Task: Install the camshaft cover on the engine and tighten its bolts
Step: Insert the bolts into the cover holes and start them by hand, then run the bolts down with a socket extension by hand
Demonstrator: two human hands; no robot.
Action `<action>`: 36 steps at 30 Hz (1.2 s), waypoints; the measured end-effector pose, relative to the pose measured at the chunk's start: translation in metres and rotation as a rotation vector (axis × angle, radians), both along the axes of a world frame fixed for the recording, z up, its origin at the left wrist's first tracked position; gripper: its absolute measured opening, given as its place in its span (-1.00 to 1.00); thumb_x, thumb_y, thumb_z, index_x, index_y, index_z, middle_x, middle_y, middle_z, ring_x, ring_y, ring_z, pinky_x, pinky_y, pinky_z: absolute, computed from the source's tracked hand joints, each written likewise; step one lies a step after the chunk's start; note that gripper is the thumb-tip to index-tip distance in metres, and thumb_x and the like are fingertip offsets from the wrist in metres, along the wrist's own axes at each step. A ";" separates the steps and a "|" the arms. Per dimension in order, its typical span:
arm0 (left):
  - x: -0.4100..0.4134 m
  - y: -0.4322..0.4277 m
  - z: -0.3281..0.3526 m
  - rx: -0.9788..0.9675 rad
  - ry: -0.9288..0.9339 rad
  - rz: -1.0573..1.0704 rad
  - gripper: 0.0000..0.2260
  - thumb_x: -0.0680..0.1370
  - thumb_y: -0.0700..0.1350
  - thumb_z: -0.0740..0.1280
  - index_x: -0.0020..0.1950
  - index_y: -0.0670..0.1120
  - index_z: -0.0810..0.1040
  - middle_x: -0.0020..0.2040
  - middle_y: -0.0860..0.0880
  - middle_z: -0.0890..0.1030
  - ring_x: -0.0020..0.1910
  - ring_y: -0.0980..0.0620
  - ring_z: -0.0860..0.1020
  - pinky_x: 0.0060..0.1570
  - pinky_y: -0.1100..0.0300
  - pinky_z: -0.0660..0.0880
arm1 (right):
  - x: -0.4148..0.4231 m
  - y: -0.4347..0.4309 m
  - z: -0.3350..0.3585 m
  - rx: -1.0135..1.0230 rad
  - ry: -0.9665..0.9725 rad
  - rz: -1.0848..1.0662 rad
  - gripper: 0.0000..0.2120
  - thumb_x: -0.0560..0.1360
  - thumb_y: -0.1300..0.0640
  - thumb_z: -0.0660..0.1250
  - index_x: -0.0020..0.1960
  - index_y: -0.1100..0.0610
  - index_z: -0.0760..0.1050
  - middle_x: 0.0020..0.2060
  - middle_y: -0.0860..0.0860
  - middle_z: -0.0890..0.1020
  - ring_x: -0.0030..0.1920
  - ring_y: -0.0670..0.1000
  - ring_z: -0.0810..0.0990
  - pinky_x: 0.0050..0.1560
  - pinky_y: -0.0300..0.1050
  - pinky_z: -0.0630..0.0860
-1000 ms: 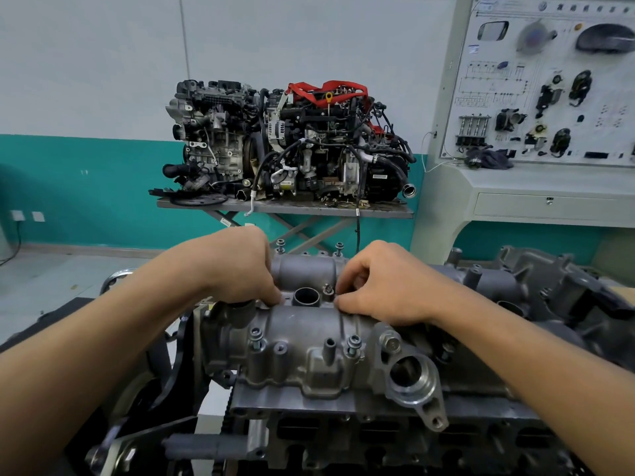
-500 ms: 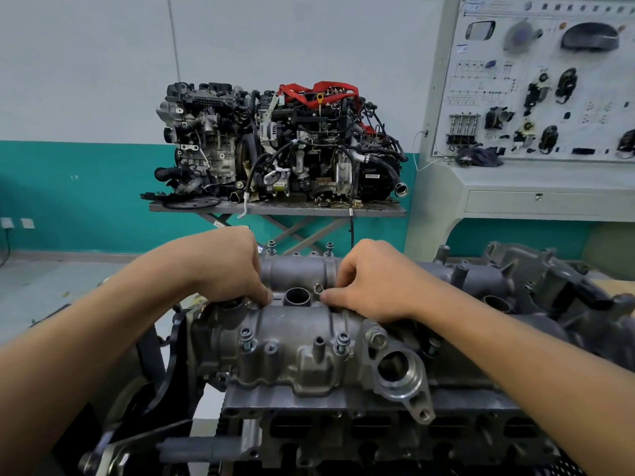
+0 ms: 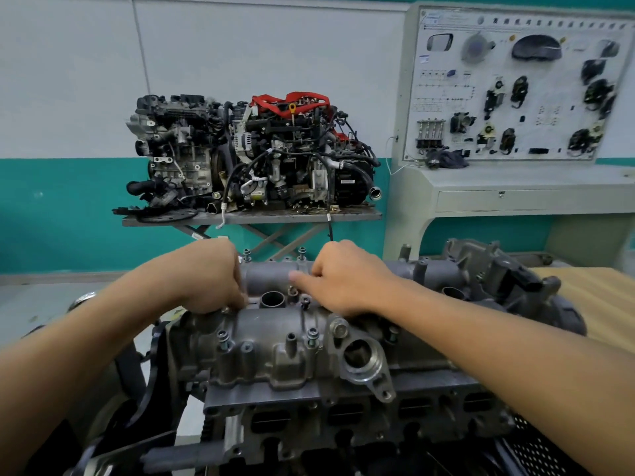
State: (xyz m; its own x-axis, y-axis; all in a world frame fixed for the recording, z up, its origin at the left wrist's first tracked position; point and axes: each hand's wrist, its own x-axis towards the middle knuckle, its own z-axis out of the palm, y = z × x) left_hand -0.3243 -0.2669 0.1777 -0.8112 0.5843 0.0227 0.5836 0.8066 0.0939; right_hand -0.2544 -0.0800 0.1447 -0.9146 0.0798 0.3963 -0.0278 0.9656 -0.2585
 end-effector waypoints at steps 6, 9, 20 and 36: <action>0.042 0.036 0.038 0.473 -0.068 -0.312 -0.88 0.49 -0.11 0.48 -0.14 0.14 0.71 -0.50 0.18 0.54 -0.58 0.23 0.41 -0.55 0.38 0.29 | 0.066 0.025 0.039 -0.246 0.303 0.091 -0.36 0.62 -0.12 0.21 -0.44 0.35 0.42 -0.61 0.13 0.37 -0.54 0.15 0.37 -0.33 0.07 0.52; 0.091 0.093 0.049 0.580 -0.120 -0.561 -0.91 0.45 0.01 0.49 -0.05 0.14 0.71 -0.37 0.27 0.64 -0.43 0.34 0.53 -0.34 0.34 0.37 | 0.128 0.060 0.063 -0.180 0.350 0.020 -0.40 0.64 -0.06 0.22 -0.37 0.38 0.53 -0.67 -0.07 0.26 -0.62 -0.06 0.24 -0.46 -0.15 0.27; 0.286 0.300 0.006 0.584 -0.397 -0.969 -0.79 0.45 0.17 0.47 0.00 0.11 0.66 -0.38 0.16 0.60 -0.40 0.33 0.53 -0.41 0.36 0.32 | 0.384 0.233 0.015 -0.399 0.170 -0.874 -0.68 0.51 -0.03 0.38 -0.31 0.16 0.64 -0.47 -0.01 0.56 -0.41 -0.06 0.45 -0.32 -0.17 0.38; 0.287 0.415 -0.215 0.279 -0.444 -0.832 -0.84 0.48 0.11 0.45 -0.01 0.08 0.63 -0.08 0.12 0.63 -0.08 0.15 0.58 -0.01 0.14 0.56 | 0.439 0.313 -0.191 -0.277 -0.111 -1.572 -0.66 0.52 0.01 0.22 0.28 -0.05 0.46 0.23 0.01 0.54 0.29 0.14 0.41 0.20 0.11 0.39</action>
